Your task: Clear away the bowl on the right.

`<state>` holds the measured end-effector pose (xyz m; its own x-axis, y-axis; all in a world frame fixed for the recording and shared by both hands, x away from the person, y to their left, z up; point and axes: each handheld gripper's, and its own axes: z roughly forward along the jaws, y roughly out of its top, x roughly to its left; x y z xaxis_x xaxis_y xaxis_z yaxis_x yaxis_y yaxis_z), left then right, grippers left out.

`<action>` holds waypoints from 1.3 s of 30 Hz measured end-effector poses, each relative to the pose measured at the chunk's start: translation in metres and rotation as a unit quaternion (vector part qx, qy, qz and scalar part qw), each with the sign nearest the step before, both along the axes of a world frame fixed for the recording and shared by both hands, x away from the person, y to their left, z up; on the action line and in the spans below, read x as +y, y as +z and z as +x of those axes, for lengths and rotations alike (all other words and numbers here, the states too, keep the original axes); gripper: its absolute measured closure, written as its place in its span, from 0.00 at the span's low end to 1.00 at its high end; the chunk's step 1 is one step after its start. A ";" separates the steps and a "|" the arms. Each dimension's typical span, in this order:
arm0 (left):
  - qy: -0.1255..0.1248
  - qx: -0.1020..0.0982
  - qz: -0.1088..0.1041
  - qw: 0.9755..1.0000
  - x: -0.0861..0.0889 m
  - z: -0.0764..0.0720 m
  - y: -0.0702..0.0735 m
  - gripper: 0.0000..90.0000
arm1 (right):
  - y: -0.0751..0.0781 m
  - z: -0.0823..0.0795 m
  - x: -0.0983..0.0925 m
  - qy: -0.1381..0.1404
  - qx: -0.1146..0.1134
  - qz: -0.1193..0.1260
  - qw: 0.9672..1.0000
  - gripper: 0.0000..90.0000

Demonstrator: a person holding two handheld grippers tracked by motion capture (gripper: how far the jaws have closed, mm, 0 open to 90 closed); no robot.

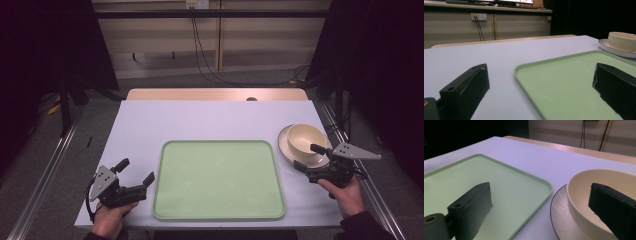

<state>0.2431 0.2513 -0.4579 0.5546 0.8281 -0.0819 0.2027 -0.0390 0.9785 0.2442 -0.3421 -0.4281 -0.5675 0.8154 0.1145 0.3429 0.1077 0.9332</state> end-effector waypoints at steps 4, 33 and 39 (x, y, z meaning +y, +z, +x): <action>0.000 0.000 0.002 1.000 0.000 0.000 0.000 0.01 | 0.003 0.004 -0.003 -0.004 0.000 -0.002 1.000 0.05; -0.001 -0.001 -0.001 1.000 -0.001 0.000 0.000 0.01 | 0.019 0.033 -0.052 -0.044 0.020 -0.033 0.998 0.23; -0.001 -0.001 0.000 1.000 0.000 0.000 0.000 0.01 | 0.022 0.051 -0.059 -0.054 0.064 -0.038 0.996 0.27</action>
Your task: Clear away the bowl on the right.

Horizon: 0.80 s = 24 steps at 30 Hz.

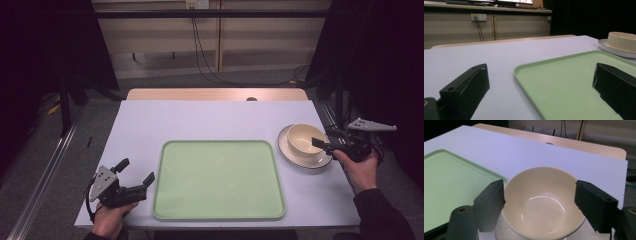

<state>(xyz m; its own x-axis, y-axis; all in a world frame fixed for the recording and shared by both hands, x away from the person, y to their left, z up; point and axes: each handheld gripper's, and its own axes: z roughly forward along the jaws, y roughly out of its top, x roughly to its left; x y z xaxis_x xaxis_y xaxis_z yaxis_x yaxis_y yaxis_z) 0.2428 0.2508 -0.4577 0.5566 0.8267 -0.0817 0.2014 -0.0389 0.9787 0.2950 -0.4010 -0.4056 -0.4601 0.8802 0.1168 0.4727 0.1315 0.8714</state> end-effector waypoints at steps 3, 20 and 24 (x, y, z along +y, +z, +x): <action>-0.001 0.000 0.001 1.000 0.000 0.000 0.000 0.01 | 0.001 0.010 -0.001 -0.002 0.024 -0.014 1.000 0.27; -0.003 0.001 0.001 1.000 0.000 0.001 0.000 0.01 | -0.004 0.050 -0.010 -0.023 0.102 -0.071 0.992 0.24; -0.005 0.001 0.000 1.000 0.000 0.001 0.000 0.01 | -0.009 0.057 -0.011 -0.032 0.121 -0.072 0.990 0.24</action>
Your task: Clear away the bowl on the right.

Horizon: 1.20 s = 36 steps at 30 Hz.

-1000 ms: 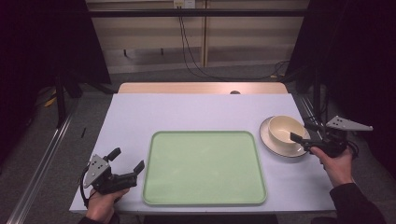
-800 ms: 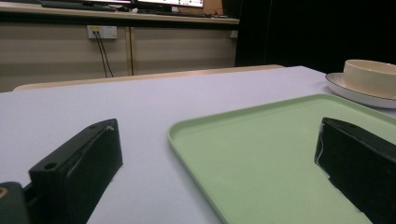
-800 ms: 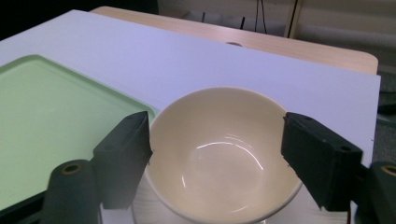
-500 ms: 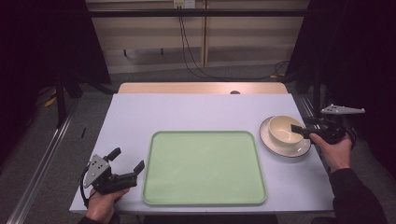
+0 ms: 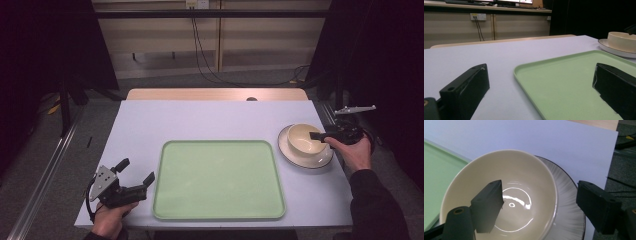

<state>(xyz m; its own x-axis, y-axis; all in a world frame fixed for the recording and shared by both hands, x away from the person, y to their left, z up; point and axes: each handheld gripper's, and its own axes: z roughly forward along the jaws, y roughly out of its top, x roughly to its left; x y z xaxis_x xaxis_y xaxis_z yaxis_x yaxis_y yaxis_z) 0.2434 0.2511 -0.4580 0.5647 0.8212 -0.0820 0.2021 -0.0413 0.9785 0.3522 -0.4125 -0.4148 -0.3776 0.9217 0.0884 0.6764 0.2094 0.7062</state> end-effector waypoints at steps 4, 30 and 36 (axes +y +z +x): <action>-0.001 0.000 0.000 1.000 0.001 0.001 0.000 0.01 | -0.001 0.005 -0.001 0.001 0.024 -0.009 1.000 0.30; -0.001 0.000 -0.002 1.000 0.000 0.000 0.000 0.01 | -0.028 0.018 -0.001 -0.004 0.117 -0.021 0.993 0.63; 0.001 0.001 -0.005 1.000 0.000 0.000 0.000 0.01 | -0.029 0.019 -0.001 -0.013 0.125 -0.027 0.992 0.78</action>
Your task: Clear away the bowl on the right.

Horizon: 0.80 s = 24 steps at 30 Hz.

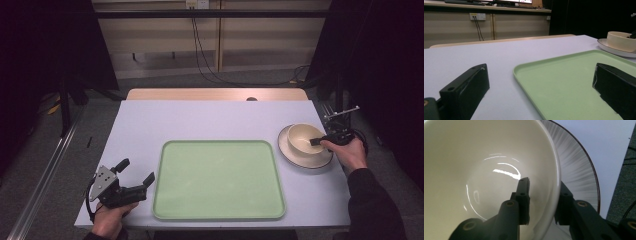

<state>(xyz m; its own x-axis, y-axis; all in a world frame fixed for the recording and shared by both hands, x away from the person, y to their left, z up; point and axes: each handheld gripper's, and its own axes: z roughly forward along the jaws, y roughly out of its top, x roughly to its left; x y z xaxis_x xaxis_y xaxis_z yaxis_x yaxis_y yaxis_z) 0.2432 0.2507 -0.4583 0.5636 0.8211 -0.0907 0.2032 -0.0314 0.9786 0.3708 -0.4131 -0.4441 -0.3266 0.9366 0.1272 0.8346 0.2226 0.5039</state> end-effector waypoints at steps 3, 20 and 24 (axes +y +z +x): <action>0.000 0.000 0.001 1.000 0.000 0.000 0.000 0.01 | 0.000 0.000 -0.001 -0.001 0.004 0.001 1.000 0.84; 0.003 0.000 0.000 1.000 0.001 -0.001 0.000 0.01 | 0.002 0.001 -0.002 -0.049 0.000 0.032 0.998 0.93; -0.001 -0.001 0.001 1.000 0.001 -0.001 0.000 0.01 | 0.003 0.000 -0.004 -0.053 0.000 0.042 0.998 0.93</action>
<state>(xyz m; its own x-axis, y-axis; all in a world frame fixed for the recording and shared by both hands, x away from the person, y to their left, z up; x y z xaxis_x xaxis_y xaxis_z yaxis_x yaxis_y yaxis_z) 0.2427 0.2512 -0.4583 0.5647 0.8206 -0.0877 0.2018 -0.0343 0.9788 0.3710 -0.4167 -0.4412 -0.2259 0.9520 0.2067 0.8512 0.0897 0.5171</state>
